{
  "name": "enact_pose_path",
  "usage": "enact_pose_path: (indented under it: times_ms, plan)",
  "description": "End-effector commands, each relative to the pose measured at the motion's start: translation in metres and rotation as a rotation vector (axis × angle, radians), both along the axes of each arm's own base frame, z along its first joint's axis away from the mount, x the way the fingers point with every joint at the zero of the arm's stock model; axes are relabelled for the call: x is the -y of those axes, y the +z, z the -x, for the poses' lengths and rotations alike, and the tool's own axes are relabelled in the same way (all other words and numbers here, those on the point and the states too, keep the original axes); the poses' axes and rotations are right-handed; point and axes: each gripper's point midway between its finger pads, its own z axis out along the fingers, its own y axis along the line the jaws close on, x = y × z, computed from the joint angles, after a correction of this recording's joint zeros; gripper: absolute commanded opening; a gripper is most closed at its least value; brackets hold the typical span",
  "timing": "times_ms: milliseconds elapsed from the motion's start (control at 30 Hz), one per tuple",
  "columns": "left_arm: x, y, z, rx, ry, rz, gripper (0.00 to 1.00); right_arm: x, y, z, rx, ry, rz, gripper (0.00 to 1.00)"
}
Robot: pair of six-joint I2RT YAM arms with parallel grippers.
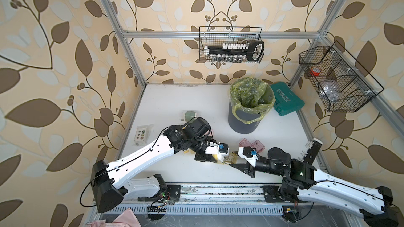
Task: Take out the pencil sharpener tray and clean the shavings
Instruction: Open the container of the pencil sharpener, then pour the shavings into the trash bin.
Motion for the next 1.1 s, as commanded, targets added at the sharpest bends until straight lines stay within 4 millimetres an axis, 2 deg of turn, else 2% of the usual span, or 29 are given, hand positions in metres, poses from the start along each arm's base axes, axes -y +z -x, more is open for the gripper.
enact_pose_path:
  times_ms: [0, 300, 400, 567, 733, 867, 933, 1067]
  plan:
    - [-0.01, -0.003, 0.007, 0.007, -0.014, -0.028, 0.0, 0.004, 0.031, -0.008, 0.025, -0.055, -0.09, 0.0]
    - [-0.014, 0.001, 0.006, 0.03, 0.002, -0.021, 0.0, 0.012, 0.035, -0.009, 0.032, -0.082, -0.088, 0.0]
    - [-0.015, -0.001, 0.007, 0.026, 0.002, -0.025, 0.0, 0.018, 0.043, -0.016, 0.036, -0.136, -0.088, 0.0]
    - [-0.017, -0.003, 0.009, 0.026, 0.004, -0.02, 0.0, 0.027, 0.075, -0.035, 0.045, -0.259, -0.074, 0.0]
    - [-0.019, -0.001, 0.01, 0.04, 0.008, -0.009, 0.0, 0.03, 0.126, -0.051, 0.074, -0.349, -0.127, 0.0]
    - [-0.023, -0.003, 0.011, 0.05, 0.008, -0.013, 0.0, 0.034, 0.158, -0.07, 0.069, -0.46, -0.143, 0.0]
    - [-0.024, -0.003, 0.012, 0.051, 0.009, -0.014, 0.0, 0.039, 0.172, -0.085, 0.03, -0.539, -0.153, 0.0]
    - [-0.025, -0.003, 0.014, 0.053, 0.007, -0.005, 0.0, 0.057, 0.186, -0.12, -0.133, -0.649, -0.201, 0.0]
